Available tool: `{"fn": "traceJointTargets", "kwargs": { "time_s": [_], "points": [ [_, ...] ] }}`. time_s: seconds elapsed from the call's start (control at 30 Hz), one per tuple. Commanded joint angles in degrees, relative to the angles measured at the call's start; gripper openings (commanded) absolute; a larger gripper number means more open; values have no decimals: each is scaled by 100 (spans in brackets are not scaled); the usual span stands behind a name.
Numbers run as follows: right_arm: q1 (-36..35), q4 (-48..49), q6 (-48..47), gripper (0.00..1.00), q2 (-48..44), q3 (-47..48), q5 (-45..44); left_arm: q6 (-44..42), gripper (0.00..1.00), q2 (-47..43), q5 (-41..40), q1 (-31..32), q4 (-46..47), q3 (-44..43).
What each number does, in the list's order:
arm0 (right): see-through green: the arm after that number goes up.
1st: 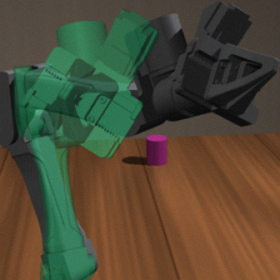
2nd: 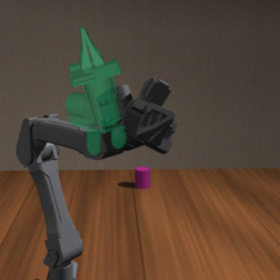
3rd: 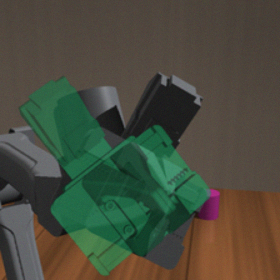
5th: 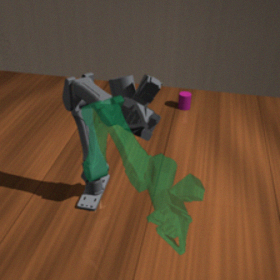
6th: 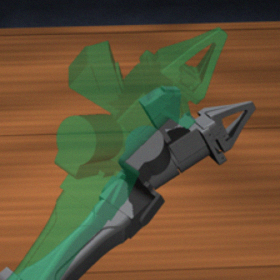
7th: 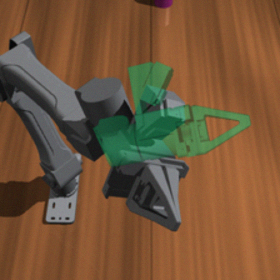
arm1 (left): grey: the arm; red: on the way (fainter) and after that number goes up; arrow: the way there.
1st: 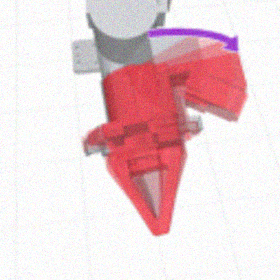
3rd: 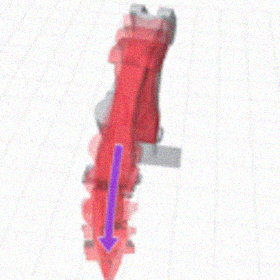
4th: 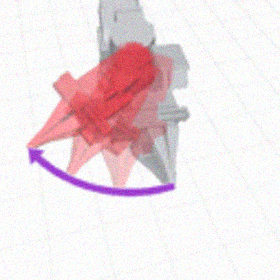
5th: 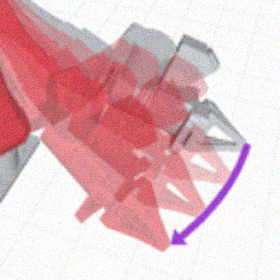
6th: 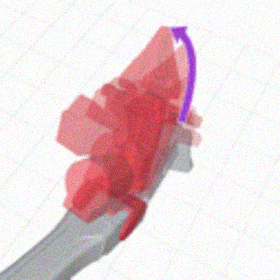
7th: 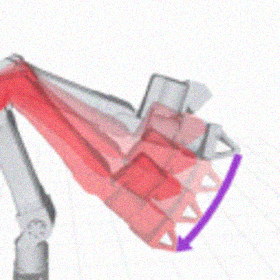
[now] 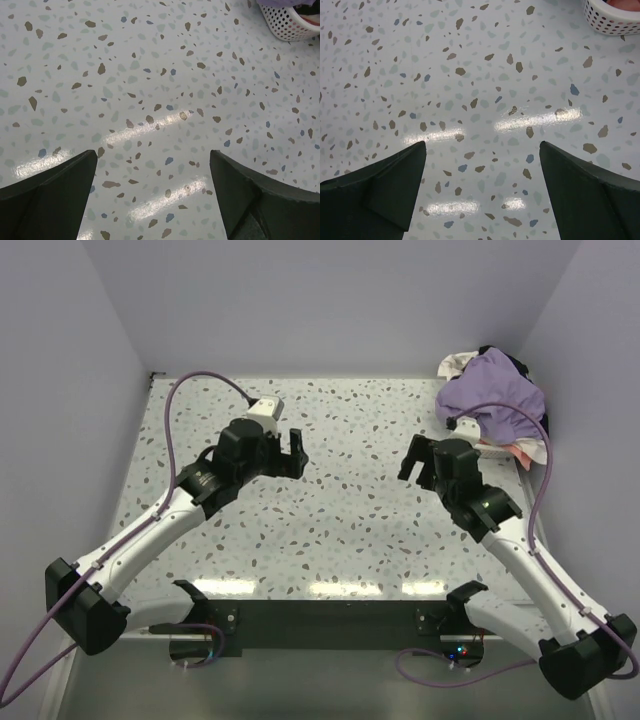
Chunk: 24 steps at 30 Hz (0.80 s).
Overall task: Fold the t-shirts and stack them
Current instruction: Grab the tshirt from the pile
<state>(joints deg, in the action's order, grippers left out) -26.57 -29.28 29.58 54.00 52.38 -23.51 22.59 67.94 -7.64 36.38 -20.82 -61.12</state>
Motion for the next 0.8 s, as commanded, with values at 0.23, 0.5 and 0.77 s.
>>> {"fn": "traceJointTargets", "kwargs": {
  "time_s": [0.23,0.5,0.77],
  "points": [
    [11,466,-57,99,1258,692,-21,-246,100,-229,105,-52,-89,-93],
    [1908,72,-181,95,3441,3215,409,-290,100,-176,114,-52,-150,-181],
    [2639,-219,-111,93,4637,5133,-522,-334,100,-264,-62,-79,-151,-84]
  ]
}}
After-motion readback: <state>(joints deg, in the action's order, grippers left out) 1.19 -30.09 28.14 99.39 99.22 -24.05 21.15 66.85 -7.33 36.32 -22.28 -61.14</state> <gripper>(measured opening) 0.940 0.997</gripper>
